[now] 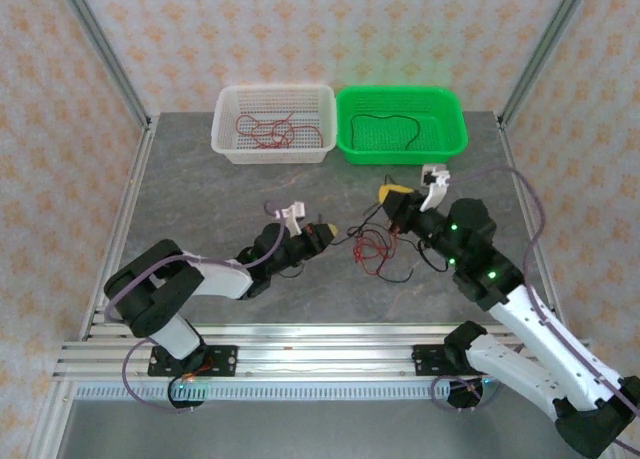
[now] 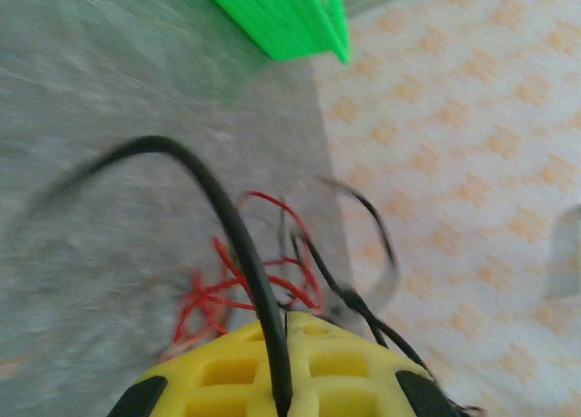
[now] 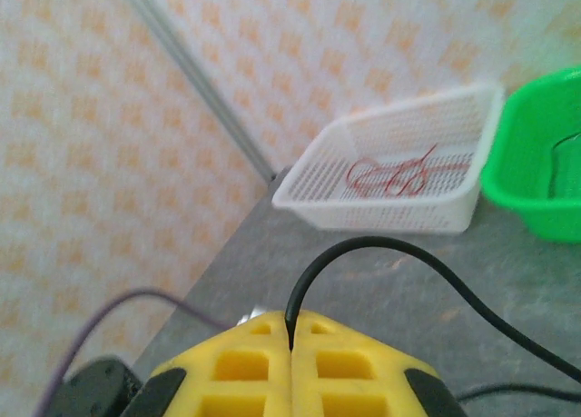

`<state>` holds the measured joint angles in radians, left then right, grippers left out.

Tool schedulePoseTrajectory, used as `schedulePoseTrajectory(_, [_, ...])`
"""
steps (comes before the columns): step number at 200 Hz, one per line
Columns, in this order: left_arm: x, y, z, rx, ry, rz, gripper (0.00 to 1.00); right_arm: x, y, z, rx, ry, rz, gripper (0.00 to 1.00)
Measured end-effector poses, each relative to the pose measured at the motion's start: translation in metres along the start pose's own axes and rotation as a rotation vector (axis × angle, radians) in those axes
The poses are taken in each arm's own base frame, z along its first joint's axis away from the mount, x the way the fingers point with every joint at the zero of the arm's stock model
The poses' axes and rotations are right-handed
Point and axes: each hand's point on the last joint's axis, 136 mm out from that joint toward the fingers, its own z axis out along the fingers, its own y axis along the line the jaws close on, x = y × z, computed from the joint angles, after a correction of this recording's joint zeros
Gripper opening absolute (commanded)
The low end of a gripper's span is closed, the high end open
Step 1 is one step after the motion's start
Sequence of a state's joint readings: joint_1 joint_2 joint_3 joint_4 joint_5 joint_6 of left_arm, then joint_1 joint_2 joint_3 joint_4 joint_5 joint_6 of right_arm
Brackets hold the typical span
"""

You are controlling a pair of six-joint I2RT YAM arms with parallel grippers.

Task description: Untangle the cables

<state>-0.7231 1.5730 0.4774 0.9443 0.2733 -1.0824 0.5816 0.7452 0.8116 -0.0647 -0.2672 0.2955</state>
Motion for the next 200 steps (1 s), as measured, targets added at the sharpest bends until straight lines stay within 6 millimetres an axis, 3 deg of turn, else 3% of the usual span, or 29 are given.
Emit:
schedulePoseTrajectory(37, [-0.018, 0.022, -0.020, -0.117, -0.082, 0.045, 0.00, -0.050, -0.001, -0.018, 0.110, -0.120, -0.008, 0.00])
schedulePoseTrajectory(79, [-0.032, 0.030, -0.040, -0.213, -0.148, 0.115, 0.00, -0.080, -0.003, -0.025, 0.190, -0.182, -0.016, 0.00])
schedulePoseTrajectory(142, [-0.037, 0.047, -0.060, -0.316, -0.184, 0.168, 0.00, -0.121, 0.008, -0.023, 0.225, -0.253, -0.050, 0.00])
schedulePoseTrajectory(155, [-0.037, 0.050, -0.061, -0.328, -0.182, 0.175, 0.16, -0.129, 0.011, -0.019, 0.230, -0.262, -0.064, 0.00])
schedulePoseTrajectory(178, [-0.036, 0.054, -0.062, -0.350, -0.174, 0.195, 0.61, -0.145, 0.018, -0.012, 0.232, -0.276, -0.093, 0.00])
schedulePoseTrajectory(188, [-0.035, 0.056, -0.063, -0.357, -0.167, 0.209, 0.69, -0.151, 0.021, -0.008, 0.230, -0.280, -0.103, 0.00])
schedulePoseTrajectory(200, [-0.034, 0.056, -0.063, -0.360, -0.156, 0.226, 0.72, -0.158, 0.026, -0.004, 0.224, -0.287, -0.111, 0.00])
